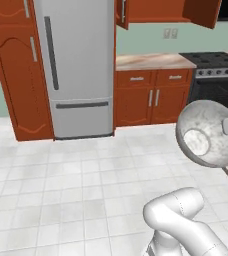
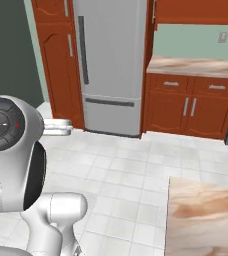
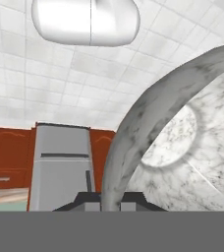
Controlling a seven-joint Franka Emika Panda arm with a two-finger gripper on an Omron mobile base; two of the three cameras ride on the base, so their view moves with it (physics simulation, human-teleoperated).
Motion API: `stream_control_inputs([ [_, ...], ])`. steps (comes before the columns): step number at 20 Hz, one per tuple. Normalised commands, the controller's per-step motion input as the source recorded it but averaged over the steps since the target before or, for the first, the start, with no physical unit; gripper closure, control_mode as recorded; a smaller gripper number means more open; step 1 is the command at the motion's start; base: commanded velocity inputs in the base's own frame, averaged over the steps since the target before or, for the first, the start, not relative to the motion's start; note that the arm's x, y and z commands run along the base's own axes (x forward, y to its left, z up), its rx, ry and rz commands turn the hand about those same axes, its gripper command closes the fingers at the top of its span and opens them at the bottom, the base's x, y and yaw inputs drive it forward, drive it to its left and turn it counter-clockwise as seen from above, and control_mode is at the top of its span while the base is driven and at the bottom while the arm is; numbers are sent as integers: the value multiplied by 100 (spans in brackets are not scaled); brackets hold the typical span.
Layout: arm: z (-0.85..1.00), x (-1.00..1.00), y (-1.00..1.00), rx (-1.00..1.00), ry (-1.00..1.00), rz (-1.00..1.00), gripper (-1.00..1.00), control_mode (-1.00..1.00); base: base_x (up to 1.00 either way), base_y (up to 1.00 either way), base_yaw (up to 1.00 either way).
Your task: Take the smaller bowl and place it next to the appetizer plate on the dining counter , and place the larger bowl next to the plate with cooked food.
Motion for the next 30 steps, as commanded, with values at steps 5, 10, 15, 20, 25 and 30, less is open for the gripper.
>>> stream_control_inputs([
  [5, 0, 0, 0, 0, 0, 0, 100, 100, -100, -5, 2],
  [10, 0, 0, 0, 0, 0, 0, 100, 100, -100, -3, 4],
  [15, 0, 0, 0, 0, 0, 0, 100, 100, -100, -3, 3],
  [20, 0, 0, 0, 0, 0, 0, 100, 100, -100, -4, 4],
  [25, 0, 0, 0, 0, 0, 0, 100, 100, -100, -7, 5],
  [30, 0, 0, 0, 0, 0, 0, 100, 100, -100, -5, 4],
])
